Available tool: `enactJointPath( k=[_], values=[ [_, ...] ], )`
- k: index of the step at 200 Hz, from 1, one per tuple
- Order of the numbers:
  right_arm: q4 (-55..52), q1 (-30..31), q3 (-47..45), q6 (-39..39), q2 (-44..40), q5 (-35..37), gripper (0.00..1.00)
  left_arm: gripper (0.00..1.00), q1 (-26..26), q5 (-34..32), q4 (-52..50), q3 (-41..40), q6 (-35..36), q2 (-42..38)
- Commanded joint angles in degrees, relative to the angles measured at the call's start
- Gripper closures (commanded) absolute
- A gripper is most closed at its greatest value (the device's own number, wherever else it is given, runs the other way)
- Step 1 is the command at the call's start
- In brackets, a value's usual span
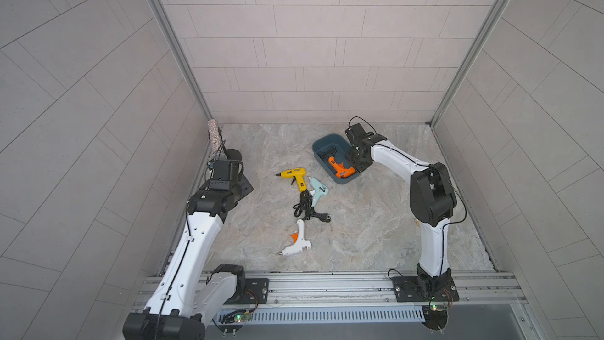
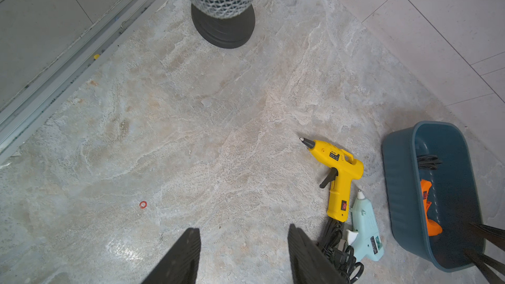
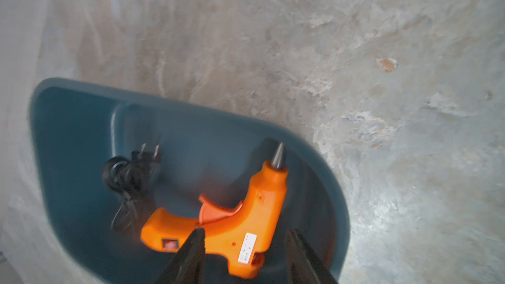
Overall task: Put the hot melt glue gun into the storage box
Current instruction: Place the hot melt adhesive gun in the storage box, then pick up the hot melt adhesive gun from the center of the board.
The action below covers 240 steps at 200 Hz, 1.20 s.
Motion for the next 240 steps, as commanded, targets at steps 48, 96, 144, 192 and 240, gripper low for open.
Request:
enactJointPath(
  k=[48,96,144,192,240],
  values=[
    [1.7,10.1,-6.5,-34.9,-20.5,6.8,0.48,0.41,-0.7,7.5,0.1,-1.5,4.8,5.0],
    [2.2,16.8,-24.9,-42.4,-34.4,5.7,0.48,0.42,-13.7,4.9,0.8,-3.9,5.6,12.0],
    [1.3,17.3,-38.3,-42.3,-44.5,7.2,0.48,0.43,-23.1,5.9,-2.4,-8.6,0.6,10.1],
    [0.6,17.1,-41.6,-41.9,-45.5,7.1,0.47,0.41,-35.7,3.6,-4.1,-10.1,-5.9,12.5],
    [0.7,17.0,-41.0,-42.2,-43.5,7.3,0.47,0.38,-43.2,1.0,-0.2,-7.7,-7.8,21.3]
  ],
)
